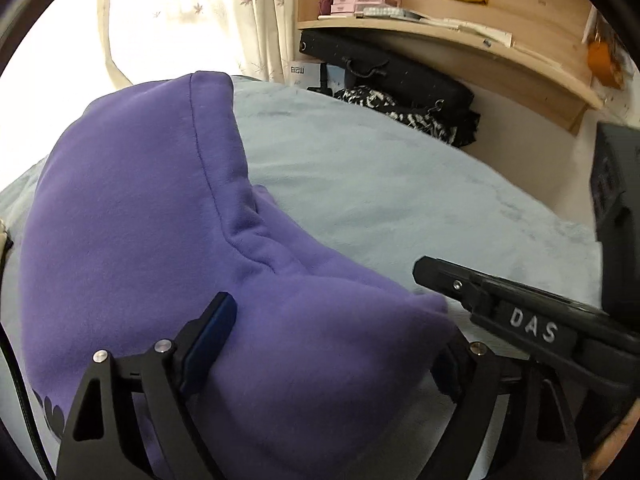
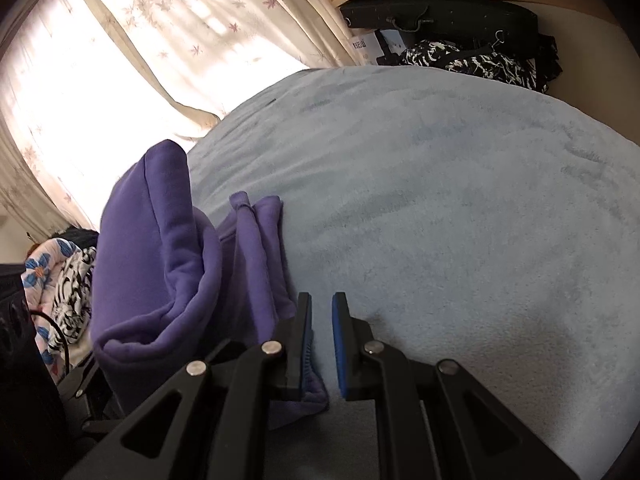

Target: Fold large clothes

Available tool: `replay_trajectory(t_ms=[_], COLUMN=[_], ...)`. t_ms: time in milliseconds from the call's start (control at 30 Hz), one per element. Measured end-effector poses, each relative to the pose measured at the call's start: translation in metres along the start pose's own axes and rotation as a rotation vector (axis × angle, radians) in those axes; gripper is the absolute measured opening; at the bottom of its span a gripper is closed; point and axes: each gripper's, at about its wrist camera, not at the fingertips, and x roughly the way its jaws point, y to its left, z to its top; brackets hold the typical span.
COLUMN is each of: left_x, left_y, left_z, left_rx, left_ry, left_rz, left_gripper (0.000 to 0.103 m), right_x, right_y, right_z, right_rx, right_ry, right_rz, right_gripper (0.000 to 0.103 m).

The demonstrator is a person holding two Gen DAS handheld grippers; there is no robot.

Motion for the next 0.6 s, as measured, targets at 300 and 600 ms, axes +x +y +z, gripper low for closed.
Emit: replay_trajectory(t_ms=[300, 600], left_x=[-0.056, -0.139], left_y=[0.014, 0.055], left_z=[-0.012, -0.015], left_rx=[-0.065, -0.16], left_ry=[-0.026, -0.118], left_rz=[-0.041, -0.047], left_gripper=[0.087, 0.087], right_x=[-0.021, -0.047], right_y=[0.009, 0.045], right_z=[0.006, 0.013], right_rx=[-0.01, -0.084], right_ry=[-0.066, -0.07], right_rz=[0.08, 0.165], right_gripper=[0.01, 0.023])
